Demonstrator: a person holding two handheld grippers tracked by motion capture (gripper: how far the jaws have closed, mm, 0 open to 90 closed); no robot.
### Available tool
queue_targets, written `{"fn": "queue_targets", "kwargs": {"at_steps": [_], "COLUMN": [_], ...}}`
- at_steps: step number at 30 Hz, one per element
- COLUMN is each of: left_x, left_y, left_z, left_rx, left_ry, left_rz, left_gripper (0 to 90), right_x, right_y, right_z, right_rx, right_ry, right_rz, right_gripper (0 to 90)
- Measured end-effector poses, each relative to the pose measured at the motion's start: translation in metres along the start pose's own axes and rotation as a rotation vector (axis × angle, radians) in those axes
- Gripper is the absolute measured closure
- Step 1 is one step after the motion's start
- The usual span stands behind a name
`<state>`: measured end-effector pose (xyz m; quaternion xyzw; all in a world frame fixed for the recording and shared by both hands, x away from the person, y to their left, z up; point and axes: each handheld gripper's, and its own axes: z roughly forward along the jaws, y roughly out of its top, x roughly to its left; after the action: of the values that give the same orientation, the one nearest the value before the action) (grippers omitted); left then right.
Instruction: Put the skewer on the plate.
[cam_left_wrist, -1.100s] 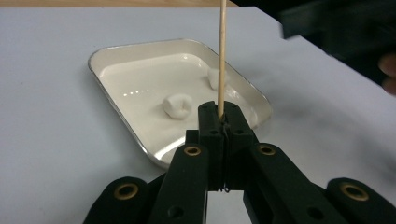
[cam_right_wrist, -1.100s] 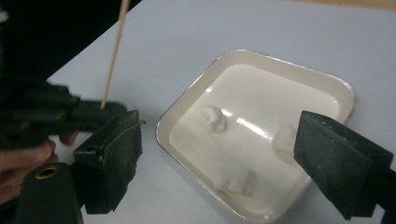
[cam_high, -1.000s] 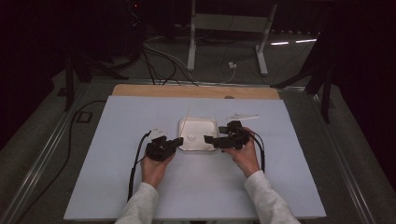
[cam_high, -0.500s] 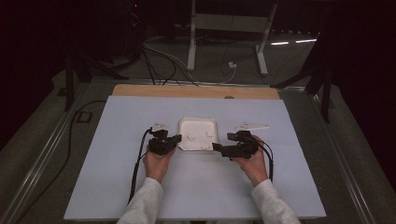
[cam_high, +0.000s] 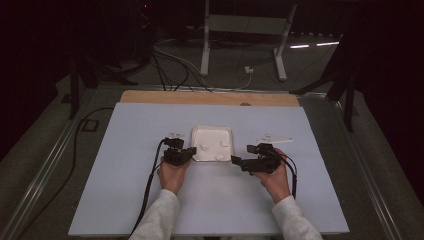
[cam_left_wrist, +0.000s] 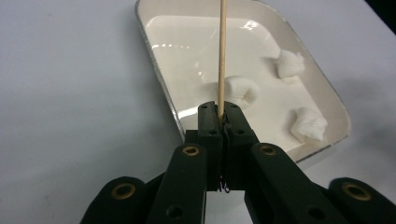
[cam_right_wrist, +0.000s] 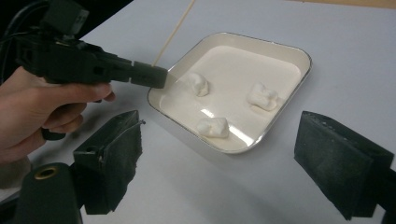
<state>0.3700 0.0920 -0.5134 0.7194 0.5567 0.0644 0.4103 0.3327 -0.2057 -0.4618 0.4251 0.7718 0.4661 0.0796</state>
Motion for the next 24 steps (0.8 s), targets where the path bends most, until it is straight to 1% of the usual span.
{"fn": "queue_targets", "kwargs": {"at_steps": [2,3,4,5,7,10,13,14,15,16,18,19,21,23,24], "left_x": [0.000,0.000,0.000,0.000,-0.001,-0.003,-0.003,-0.002,-0.002,-0.001,-0.001,0.000,0.003,0.007,0.009], "left_y": [0.001,0.001,0.001,0.001,0.001,0.001,0.003,0.004,0.005,0.005,0.007,0.007,0.007,0.006,0.005], "left_z": [0.002,0.002,0.004,0.005,0.006,0.005,-0.003,-0.006,-0.011,-0.017,-0.031,-0.038,-0.055,-0.072,-0.080], "left_rx": [0.006,0.006,0.015,0.012,0.004,-0.013,-0.030,-0.033,-0.050,-0.067,-0.098,-0.112,-0.158,-0.201,-0.222], "left_ry": [-0.002,-0.002,-0.015,-0.027,-0.053,-0.084,-0.126,-0.138,-0.151,-0.153,-0.138,-0.137,-0.117,-0.099,-0.083], "left_rz": [-0.005,-0.005,-0.011,-0.015,-0.026,-0.022,-0.018,-0.017,-0.009,0.018,0.060,0.074,0.117,0.150,0.166], "left_gripper": [88.1,85.5,82.3,79.4,70.5,58.1,48.1,41.4,37.2,33.7,23.4,19.0,13.8,6.6,3.0], "right_x": [0.001,0.001,0.001,0.002,0.002,0.001,0.000,0.000,0.000,0.000,-0.002,-0.003,-0.005,-0.007,-0.008], "right_y": [0.000,0.000,0.000,0.000,0.000,-0.001,-0.002,-0.003,-0.004,-0.005,-0.007,-0.008,-0.011,-0.014,-0.015], "right_z": [-0.001,-0.001,-0.002,-0.003,-0.004,-0.006,-0.008,-0.009,-0.011,-0.013,-0.017,-0.020,-0.025,-0.029,-0.031], "right_rx": [-0.002,-0.002,-0.002,-0.004,-0.004,-0.003,0.001,0.003,0.002,-0.002,-0.010,-0.016,-0.026,-0.037,-0.041], "right_ry": [0.000,0.001,0.000,-0.001,0.000,-0.001,-0.010,-0.018,-0.020,-0.022,-0.025,-0.027,-0.029,-0.035,-0.040], "right_rz": [-0.004,-0.004,-0.005,-0.008,-0.008,-0.009,-0.019,-0.028,-0.034,-0.041,-0.046,-0.044,-0.041,-0.043,-0.043], "right_gripper": [14.8,14.8,14.8,14.8,14.8,14.7,14.4,13.9,13.2,12.5,11.3,10.9,9.5,7.9,7.0]}}
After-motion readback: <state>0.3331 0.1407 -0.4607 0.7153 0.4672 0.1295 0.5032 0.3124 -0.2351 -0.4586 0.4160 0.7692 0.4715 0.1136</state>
